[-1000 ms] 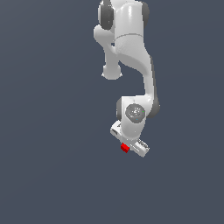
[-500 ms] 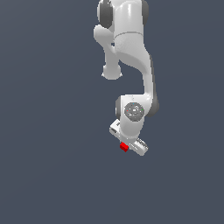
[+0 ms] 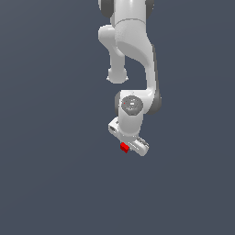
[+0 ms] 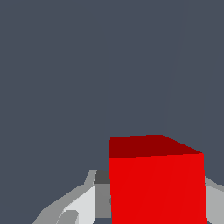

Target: Pick up the red cube and move it to a goal position.

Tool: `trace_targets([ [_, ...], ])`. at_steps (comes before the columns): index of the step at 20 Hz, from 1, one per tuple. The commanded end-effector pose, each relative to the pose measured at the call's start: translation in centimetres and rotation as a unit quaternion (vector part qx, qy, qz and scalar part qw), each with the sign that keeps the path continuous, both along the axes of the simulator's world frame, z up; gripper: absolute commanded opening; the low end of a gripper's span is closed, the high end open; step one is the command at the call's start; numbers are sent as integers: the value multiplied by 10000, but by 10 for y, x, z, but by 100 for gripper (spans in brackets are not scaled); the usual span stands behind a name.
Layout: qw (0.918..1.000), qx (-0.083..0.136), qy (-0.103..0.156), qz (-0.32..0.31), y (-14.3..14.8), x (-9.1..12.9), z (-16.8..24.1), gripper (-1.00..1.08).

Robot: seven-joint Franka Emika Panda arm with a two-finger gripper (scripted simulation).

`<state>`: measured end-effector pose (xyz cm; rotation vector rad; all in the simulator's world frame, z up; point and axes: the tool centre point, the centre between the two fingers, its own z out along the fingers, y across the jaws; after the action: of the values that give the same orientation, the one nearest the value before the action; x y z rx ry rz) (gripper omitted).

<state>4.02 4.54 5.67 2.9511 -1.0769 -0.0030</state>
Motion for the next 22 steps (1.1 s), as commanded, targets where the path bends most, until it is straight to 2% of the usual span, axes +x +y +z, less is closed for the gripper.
trace_targets([
  [1,10000,2,-8,-5,-13,-8,15,-100],
  [12,10000,4,-8,-6,-64,-41,71,-100],
  [22,10000,0,-9,-6,-78,-49,87,-100],
])
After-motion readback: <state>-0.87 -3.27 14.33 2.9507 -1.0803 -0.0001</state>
